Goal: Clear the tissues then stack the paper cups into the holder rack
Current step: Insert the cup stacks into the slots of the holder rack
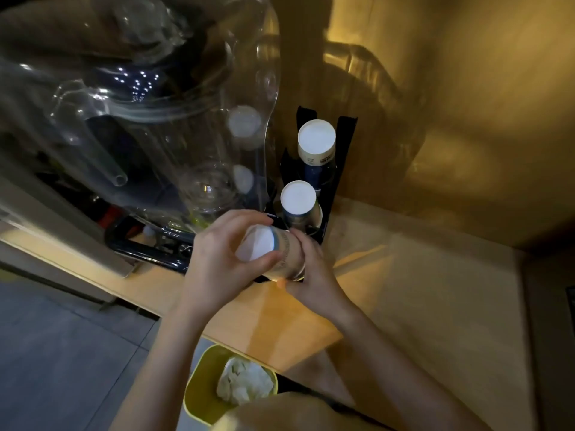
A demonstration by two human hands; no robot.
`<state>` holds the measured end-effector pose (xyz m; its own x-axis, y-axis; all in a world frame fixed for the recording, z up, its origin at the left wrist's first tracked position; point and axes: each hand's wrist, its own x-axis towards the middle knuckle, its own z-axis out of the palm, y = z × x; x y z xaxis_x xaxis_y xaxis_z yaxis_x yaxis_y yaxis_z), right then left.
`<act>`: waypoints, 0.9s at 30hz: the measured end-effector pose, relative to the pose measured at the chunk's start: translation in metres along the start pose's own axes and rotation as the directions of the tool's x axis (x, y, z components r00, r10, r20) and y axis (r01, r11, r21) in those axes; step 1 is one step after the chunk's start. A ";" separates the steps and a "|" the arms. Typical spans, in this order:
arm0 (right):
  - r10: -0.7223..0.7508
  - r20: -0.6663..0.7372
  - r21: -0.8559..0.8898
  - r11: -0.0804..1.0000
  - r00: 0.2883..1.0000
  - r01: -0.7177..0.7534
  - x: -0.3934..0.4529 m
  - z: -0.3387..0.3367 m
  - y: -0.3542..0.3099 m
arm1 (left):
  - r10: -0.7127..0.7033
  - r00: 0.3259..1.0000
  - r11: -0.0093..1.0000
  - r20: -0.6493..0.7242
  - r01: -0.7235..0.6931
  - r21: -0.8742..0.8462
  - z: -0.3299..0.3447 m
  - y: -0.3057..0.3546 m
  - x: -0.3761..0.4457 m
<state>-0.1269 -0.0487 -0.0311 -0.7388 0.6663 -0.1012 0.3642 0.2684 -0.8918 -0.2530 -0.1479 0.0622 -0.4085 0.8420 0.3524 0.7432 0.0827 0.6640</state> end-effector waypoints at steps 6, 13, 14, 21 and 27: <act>0.216 0.153 0.261 0.933 0.964 -0.250 0.007 -0.001 0.015 | 0.002 1.000 0.999 0.019 -0.001 -0.049 0.027 -0.018 0.007; 0.304 0.267 0.344 0.856 0.914 -0.386 0.015 -0.017 0.032 | -0.055 0.992 0.996 0.112 0.062 -0.060 0.064 -0.035 0.005; 0.315 0.270 0.340 0.853 0.910 -0.396 0.016 -0.016 0.033 | -0.050 0.992 0.997 0.120 0.057 -0.055 0.069 -0.036 0.005; 0.390 0.103 0.399 0.826 0.915 -0.397 0.012 -0.009 0.047 | -0.162 0.978 0.987 0.132 0.160 0.024 0.097 -0.036 0.006; 0.320 0.016 0.268 0.911 0.947 -0.313 0.005 -0.039 0.033 | -0.242 0.938 0.967 0.249 0.212 0.141 0.102 -0.029 0.011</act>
<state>-0.0966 -0.0090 -0.0443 -0.5924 0.7057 -0.3886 0.4107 -0.1505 -0.8993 -0.2254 -0.0872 -0.0206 -0.4310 0.9023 0.0060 0.7069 0.3335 0.6237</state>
